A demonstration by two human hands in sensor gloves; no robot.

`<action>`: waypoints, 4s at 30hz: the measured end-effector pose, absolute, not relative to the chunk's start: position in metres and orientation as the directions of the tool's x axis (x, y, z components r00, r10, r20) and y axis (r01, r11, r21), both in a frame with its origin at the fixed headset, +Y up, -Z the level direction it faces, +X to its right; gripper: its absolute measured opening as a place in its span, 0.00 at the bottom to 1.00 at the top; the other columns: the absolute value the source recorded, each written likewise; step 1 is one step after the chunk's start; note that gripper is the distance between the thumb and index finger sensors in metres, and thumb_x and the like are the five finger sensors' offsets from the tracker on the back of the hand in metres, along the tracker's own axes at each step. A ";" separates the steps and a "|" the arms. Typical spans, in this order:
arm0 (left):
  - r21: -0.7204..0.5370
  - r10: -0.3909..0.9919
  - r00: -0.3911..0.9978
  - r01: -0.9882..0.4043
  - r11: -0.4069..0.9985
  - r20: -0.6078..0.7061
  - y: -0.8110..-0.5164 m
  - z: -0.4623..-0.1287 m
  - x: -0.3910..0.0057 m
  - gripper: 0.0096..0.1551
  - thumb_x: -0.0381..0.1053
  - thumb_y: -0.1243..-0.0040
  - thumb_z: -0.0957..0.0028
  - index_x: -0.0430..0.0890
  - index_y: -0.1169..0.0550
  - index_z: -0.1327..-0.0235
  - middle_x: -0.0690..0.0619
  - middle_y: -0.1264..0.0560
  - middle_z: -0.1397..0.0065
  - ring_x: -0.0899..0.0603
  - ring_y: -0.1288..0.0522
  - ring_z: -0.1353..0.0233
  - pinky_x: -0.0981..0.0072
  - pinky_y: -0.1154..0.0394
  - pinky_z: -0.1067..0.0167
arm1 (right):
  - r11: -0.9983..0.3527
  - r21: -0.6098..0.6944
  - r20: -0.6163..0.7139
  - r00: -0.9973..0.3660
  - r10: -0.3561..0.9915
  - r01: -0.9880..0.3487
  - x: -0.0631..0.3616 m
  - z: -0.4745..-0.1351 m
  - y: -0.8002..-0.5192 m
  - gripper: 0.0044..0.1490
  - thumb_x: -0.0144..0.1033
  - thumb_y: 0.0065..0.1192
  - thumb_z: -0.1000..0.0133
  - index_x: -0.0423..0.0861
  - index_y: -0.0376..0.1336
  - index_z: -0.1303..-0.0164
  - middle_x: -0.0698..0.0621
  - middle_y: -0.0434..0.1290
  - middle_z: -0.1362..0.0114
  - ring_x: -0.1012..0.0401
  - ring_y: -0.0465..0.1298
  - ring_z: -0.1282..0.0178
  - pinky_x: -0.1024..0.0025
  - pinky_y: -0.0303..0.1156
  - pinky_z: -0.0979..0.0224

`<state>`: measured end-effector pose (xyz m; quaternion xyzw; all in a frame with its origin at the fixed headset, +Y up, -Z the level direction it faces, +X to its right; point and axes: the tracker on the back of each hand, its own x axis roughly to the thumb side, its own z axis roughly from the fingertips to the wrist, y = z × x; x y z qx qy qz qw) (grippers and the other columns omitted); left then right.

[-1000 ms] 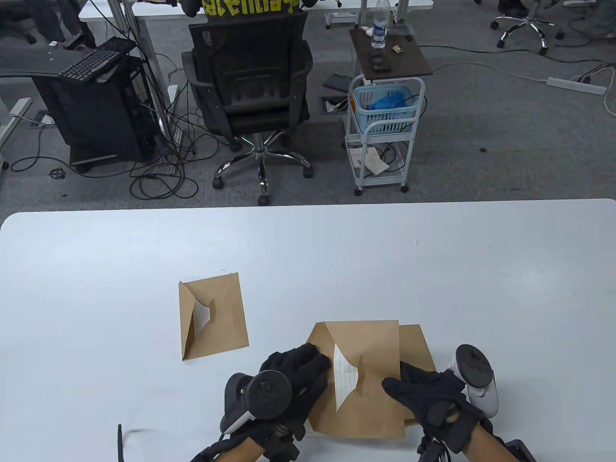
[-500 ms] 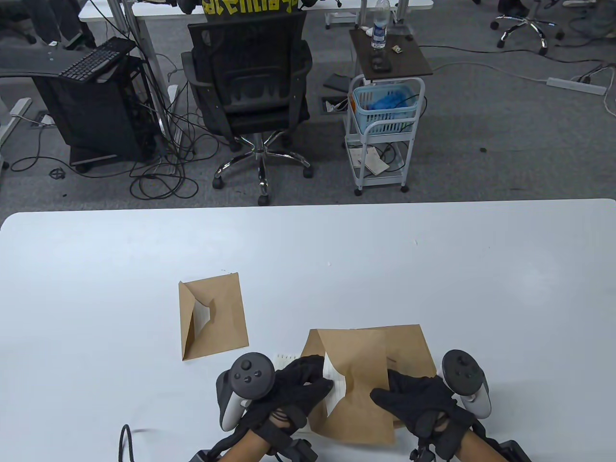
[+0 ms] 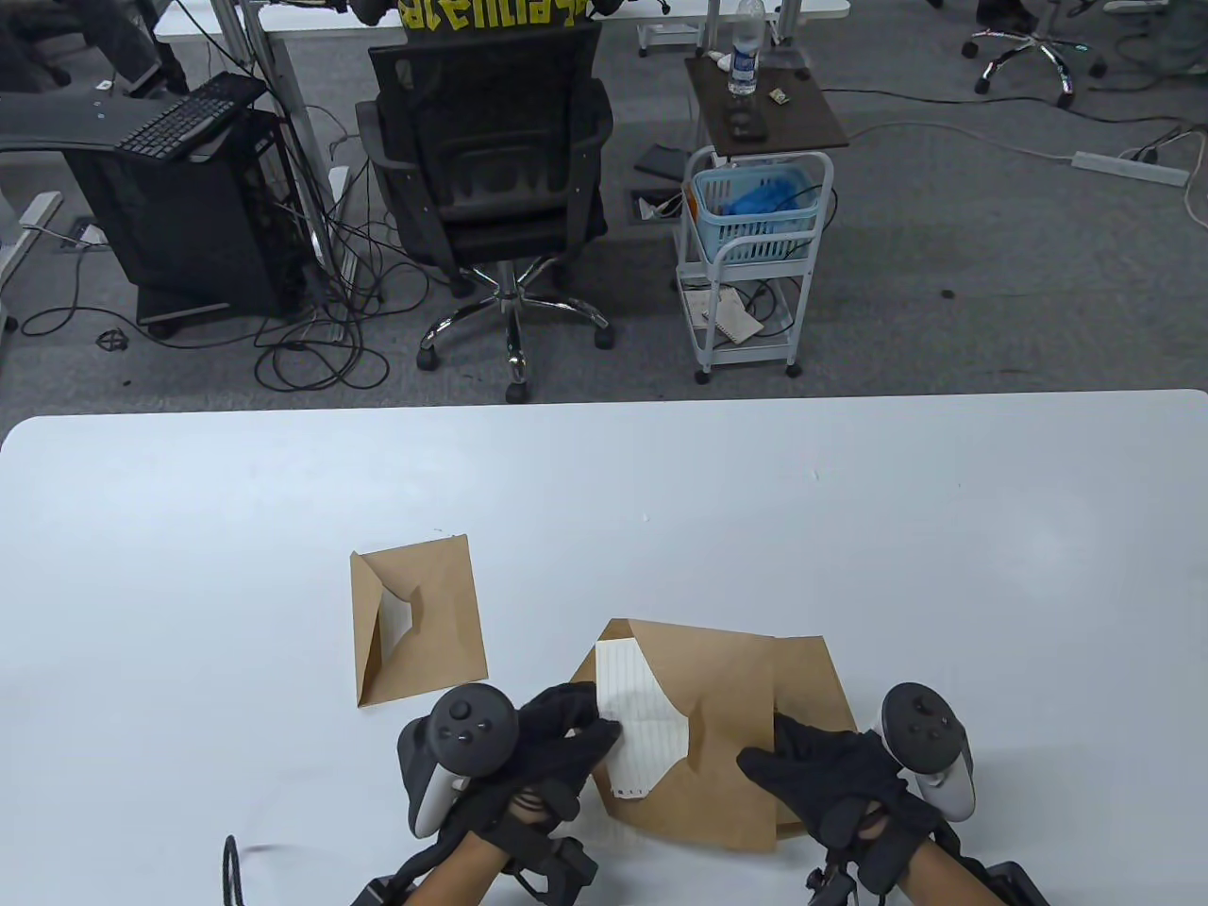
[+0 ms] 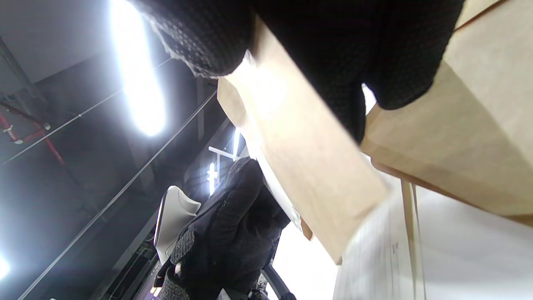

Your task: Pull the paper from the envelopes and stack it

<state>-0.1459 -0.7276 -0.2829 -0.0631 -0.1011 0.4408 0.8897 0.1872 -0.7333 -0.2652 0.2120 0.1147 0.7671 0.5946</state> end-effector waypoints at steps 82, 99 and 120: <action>0.058 -0.085 0.953 0.071 0.996 0.289 -0.704 -0.278 -0.162 0.46 0.68 0.45 0.46 0.64 0.51 0.18 0.45 0.59 0.12 0.29 0.60 0.13 0.33 0.64 0.23 | -0.151 0.190 0.089 -0.136 0.987 -0.970 0.257 -0.282 -0.727 0.32 0.36 0.64 0.44 0.41 0.63 0.29 0.40 0.82 0.43 0.51 0.88 0.54 0.50 0.77 0.42; 0.141 -0.053 0.963 0.016 0.990 0.264 -0.724 -0.270 -0.185 0.47 0.70 0.47 0.47 0.64 0.52 0.18 0.45 0.60 0.13 0.30 0.60 0.13 0.32 0.64 0.23 | -0.137 0.223 0.053 -0.129 0.990 -0.965 0.257 -0.281 -0.728 0.34 0.36 0.64 0.44 0.40 0.62 0.29 0.42 0.83 0.46 0.53 0.89 0.58 0.51 0.77 0.43; 0.092 -0.054 0.957 0.029 0.995 0.283 -0.733 -0.268 -0.179 0.46 0.69 0.47 0.47 0.64 0.50 0.18 0.44 0.58 0.13 0.30 0.59 0.13 0.33 0.63 0.23 | -0.310 0.212 -0.188 -0.350 0.918 -0.927 0.264 -0.289 -0.751 0.52 0.29 0.70 0.48 0.36 0.41 0.23 0.39 0.80 0.44 0.59 0.88 0.69 0.55 0.80 0.46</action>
